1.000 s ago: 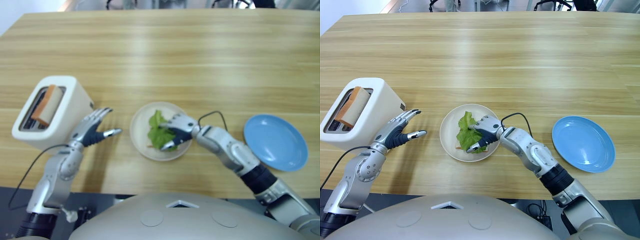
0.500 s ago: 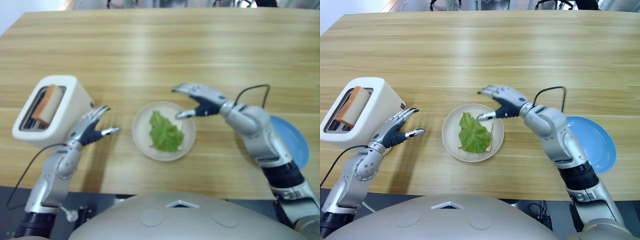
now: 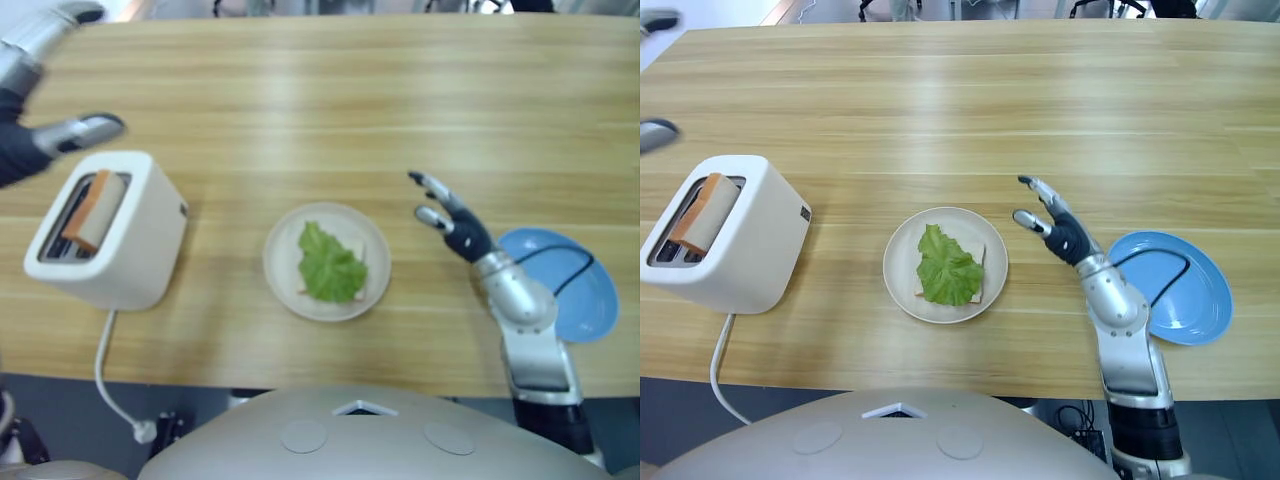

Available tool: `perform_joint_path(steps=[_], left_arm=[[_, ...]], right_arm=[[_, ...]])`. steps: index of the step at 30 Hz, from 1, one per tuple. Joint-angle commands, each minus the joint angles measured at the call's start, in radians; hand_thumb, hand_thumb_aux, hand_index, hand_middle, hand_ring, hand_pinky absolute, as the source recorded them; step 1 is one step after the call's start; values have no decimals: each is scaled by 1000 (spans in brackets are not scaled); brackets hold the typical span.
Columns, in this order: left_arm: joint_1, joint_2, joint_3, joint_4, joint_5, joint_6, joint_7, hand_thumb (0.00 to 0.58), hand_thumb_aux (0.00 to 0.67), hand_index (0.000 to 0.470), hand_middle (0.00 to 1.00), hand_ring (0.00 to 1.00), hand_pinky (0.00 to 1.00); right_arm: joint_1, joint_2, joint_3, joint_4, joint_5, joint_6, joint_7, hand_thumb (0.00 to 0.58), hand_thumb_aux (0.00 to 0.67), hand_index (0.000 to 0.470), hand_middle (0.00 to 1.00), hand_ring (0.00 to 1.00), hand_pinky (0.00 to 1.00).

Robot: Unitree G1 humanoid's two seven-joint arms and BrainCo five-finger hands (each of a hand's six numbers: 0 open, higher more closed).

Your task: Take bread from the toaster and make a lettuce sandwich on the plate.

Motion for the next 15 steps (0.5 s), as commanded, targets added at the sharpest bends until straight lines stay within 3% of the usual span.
perform_joint_path(steps=[1,8,15], left_arm=[[106,53,31,220,139,-120,-8,0,0,0,0,0,0],[312,96,26,397,337,-369,51,0,0,0,0,0,0],[371,120,-12,478,442,-425,74,0,0,0,0,0,0]], right_arm=[[72,16,-86,37,29,-54,-84,0,0,0,0,0,0],[138,-15,-154,56,44,-110,-115,0,0,0,0,0,0],[185,3,-134,53,-2,-138,-167,0,0,0,0,0,0]])
